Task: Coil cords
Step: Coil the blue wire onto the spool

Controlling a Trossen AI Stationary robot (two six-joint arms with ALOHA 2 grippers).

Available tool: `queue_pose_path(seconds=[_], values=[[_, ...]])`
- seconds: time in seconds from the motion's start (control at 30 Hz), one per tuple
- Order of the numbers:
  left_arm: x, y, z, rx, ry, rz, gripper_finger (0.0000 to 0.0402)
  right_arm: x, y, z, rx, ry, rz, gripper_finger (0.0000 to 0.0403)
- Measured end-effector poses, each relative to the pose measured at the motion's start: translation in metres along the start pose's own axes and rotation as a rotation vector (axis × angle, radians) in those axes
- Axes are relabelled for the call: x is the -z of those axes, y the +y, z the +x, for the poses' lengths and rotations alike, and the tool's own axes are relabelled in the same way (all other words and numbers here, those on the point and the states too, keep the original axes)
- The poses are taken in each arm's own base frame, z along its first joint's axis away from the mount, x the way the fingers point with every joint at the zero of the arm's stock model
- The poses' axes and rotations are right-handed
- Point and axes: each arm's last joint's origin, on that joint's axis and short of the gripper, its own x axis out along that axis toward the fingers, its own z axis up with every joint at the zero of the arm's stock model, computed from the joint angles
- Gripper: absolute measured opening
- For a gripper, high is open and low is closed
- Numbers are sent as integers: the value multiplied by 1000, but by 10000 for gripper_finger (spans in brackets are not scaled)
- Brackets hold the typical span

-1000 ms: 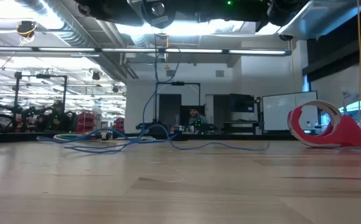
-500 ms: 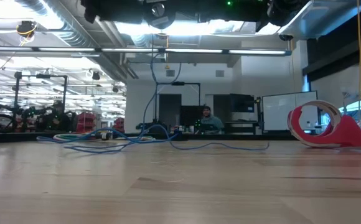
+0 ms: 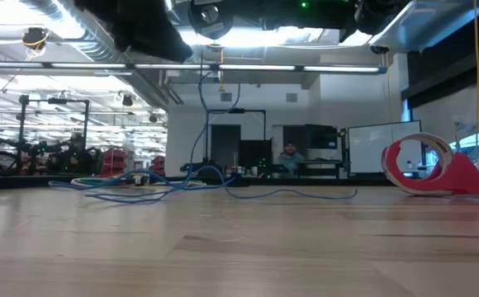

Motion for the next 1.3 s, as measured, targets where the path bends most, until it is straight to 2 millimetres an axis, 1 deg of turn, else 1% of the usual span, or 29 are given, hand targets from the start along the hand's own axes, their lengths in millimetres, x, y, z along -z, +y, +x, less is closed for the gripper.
queue_pose_path(seconds=[0.1,0.3,0.47,0.67,0.87,1.0,1.3], values=[[4,3,1,-19,37,31,161,-3,-1,-2,2,-5,-1,9],[11,10,8,-58,66,19,161,-9,-3,-4,8,-17,-2,9],[29,14,14,-51,119,38,161,-8,-3,-4,2,-5,0,9],[58,17,17,-53,166,-22,161,-7,-2,-4,-1,2,1,9],[71,17,19,-35,137,-26,161,-7,-2,-4,1,-1,0,9],[72,20,22,-38,145,-41,161,-7,-2,-4,1,-1,0,9],[62,17,24,-11,63,-58,161,-7,-2,-4,0,0,0,9]])
